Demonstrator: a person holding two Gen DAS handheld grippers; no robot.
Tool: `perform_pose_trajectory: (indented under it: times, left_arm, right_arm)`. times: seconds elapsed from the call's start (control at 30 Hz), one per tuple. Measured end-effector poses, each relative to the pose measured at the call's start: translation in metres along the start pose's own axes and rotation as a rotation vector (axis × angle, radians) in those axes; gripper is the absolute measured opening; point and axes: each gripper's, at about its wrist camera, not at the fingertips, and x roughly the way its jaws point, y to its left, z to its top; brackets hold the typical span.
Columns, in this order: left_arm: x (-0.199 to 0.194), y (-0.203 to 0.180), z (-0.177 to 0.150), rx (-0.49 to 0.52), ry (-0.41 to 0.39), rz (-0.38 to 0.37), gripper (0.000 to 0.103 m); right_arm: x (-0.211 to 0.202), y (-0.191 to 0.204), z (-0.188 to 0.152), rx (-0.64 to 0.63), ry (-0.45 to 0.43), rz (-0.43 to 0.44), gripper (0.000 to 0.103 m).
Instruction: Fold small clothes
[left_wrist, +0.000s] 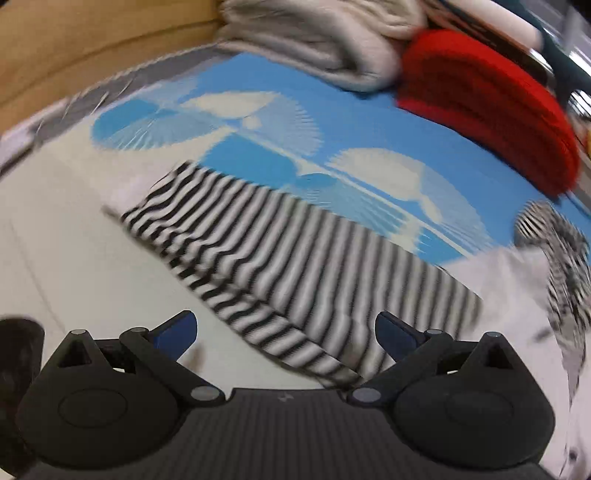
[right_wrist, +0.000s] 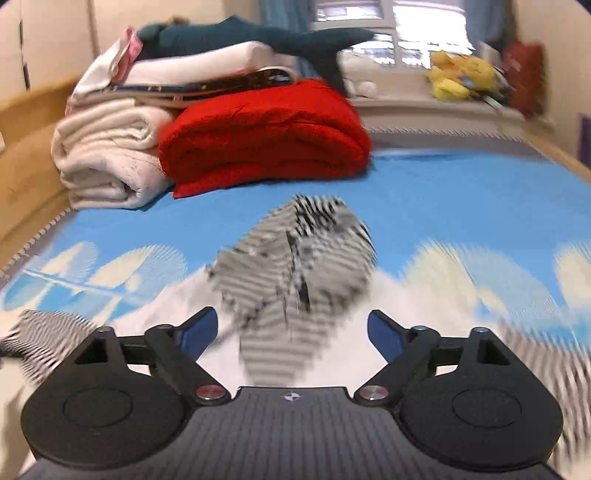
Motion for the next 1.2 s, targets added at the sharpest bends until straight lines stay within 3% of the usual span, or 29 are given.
perform_pose_trajectory:
  times: [0.07,0.17,0.23,0.33,0.47,0.57,0.6,0.63,0.67,0.73,0.8,0.9,0.97,1.0,1.03,1.07,1.1,1.13,1.2]
  left_arm:
    - [0.015,0.014,0.004,-0.079,0.024,0.018,0.103]
    - [0.038,0.027,0.006,-0.132,0.070,0.027,0.103]
    - [0.052,0.035,0.005,-0.172,0.096,0.013,0.103]
    - [0.056,0.044,0.006,-0.220,0.074,-0.036,0.103]
    - [0.062,0.071,0.017,-0.430,0.092,-0.236,0.103]
    - [0.074,0.096,0.024,-0.636,0.105,-0.314,0.099]
    - [0.076,0.100,0.028,-0.674,0.101,-0.297,0.092]
    - [0.076,0.099,0.032,-0.676,0.084,-0.277,0.053]
    - [0.075,0.094,0.039,-0.647,0.076,-0.247,0.002]
    - [0.061,0.073,0.049,-0.587,0.038,-0.178,0.005]
    - [0.034,0.037,0.056,-0.489,-0.032,-0.166,0.005]
    - [-0.017,-0.054,0.053,-0.302,-0.078,-0.349,0.005]
    - [-0.053,-0.130,0.030,-0.133,-0.071,-0.536,0.008]
    - [-0.069,-0.166,0.011,-0.049,-0.055,-0.602,0.019]
    - [-0.081,-0.205,-0.016,0.043,-0.015,-0.672,0.049]
    - [-0.086,-0.235,-0.042,0.128,0.059,-0.719,0.097]
    - [-0.088,-0.254,-0.063,0.188,0.121,-0.734,0.102]
    - [-0.093,-0.266,-0.088,0.239,0.143,-0.736,0.101]
    - [-0.096,-0.266,-0.119,0.328,0.179,-0.702,0.102]
  right_arm:
    - [-0.043,-0.011,-0.032,0.063,0.023,-0.034,0.090]
    - [-0.087,-0.020,-0.078,0.118,-0.035,-0.099,0.092]
    - [-0.086,-0.024,-0.094,0.126,-0.050,-0.178,0.092]
    - [-0.069,-0.029,-0.099,0.069,-0.001,-0.203,0.089]
    - [-0.071,-0.041,-0.094,0.125,-0.011,-0.176,0.089]
    - [-0.085,-0.059,-0.087,0.140,-0.065,-0.216,0.089]
    - [-0.094,-0.065,-0.087,0.149,-0.091,-0.236,0.089]
    - [-0.105,-0.075,-0.084,0.165,-0.122,-0.257,0.089]
    - [-0.114,-0.086,-0.081,0.187,-0.149,-0.269,0.089]
    - [-0.133,-0.112,-0.076,0.267,-0.202,-0.273,0.089]
    - [-0.150,-0.139,-0.078,0.343,-0.246,-0.297,0.089]
    - [-0.158,-0.166,-0.084,0.399,-0.233,-0.351,0.084]
    - [-0.156,-0.177,-0.087,0.469,-0.199,-0.299,0.082]
    - [-0.154,-0.180,-0.088,0.507,-0.180,-0.247,0.081]
    - [-0.153,-0.181,-0.088,0.534,-0.166,-0.195,0.081]
    - [-0.152,-0.179,-0.088,0.539,-0.157,-0.164,0.081]
    - [-0.150,-0.177,-0.087,0.527,-0.149,-0.142,0.081]
    - [-0.148,-0.173,-0.085,0.503,-0.139,-0.127,0.081]
    - [-0.148,-0.165,-0.083,0.469,-0.130,-0.103,0.081]
